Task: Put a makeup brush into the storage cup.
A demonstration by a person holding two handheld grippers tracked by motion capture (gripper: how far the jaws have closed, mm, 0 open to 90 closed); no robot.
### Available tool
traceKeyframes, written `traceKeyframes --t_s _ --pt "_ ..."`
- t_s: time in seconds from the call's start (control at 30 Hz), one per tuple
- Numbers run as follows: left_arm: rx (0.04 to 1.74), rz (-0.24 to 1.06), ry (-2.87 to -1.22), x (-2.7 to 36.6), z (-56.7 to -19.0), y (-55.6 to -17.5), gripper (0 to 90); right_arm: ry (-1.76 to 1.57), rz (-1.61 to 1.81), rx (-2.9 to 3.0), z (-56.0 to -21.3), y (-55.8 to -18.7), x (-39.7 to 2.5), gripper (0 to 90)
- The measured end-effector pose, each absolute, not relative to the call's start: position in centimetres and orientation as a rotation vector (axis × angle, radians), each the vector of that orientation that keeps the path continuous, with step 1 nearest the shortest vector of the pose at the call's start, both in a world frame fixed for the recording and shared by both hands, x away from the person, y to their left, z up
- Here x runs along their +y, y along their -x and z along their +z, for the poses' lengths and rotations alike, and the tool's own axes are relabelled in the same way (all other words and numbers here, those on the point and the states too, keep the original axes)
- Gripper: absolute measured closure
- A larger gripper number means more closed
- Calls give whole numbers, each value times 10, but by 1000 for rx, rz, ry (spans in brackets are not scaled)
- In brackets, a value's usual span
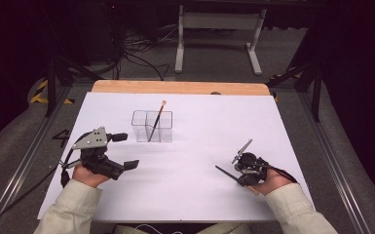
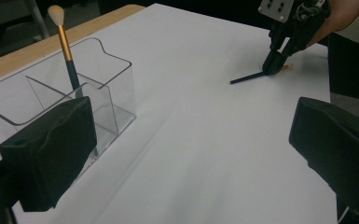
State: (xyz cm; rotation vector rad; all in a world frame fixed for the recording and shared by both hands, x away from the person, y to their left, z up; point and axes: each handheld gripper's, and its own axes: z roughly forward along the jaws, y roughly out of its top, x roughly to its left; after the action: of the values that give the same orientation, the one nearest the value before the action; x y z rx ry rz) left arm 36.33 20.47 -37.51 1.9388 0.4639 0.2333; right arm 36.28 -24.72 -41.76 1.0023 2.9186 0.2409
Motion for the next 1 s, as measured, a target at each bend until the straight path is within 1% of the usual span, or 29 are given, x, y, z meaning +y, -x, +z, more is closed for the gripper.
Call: traceKeyframes --t_s 0.13,0.23,0.43,0.73,1.0 --pt "454 230 -1943 202 -373 -362 28 -989 264 2929 -414 -364 -247 830" --pt "437 223 -1958 200 -371 -362 42 -944 278 2936 -406 -364 -245 831" --pt "393 147 -1984 189 -366 -361 75 -847 288 2955 -382 -365 -234 831" --pt "341 106 -2013 174 -362 -359 75 -640 293 2999 -352 -363 -212 830" --pt "300 75 -2033 162 -362 -358 96 -501 282 3022 -337 -360 -192 831"
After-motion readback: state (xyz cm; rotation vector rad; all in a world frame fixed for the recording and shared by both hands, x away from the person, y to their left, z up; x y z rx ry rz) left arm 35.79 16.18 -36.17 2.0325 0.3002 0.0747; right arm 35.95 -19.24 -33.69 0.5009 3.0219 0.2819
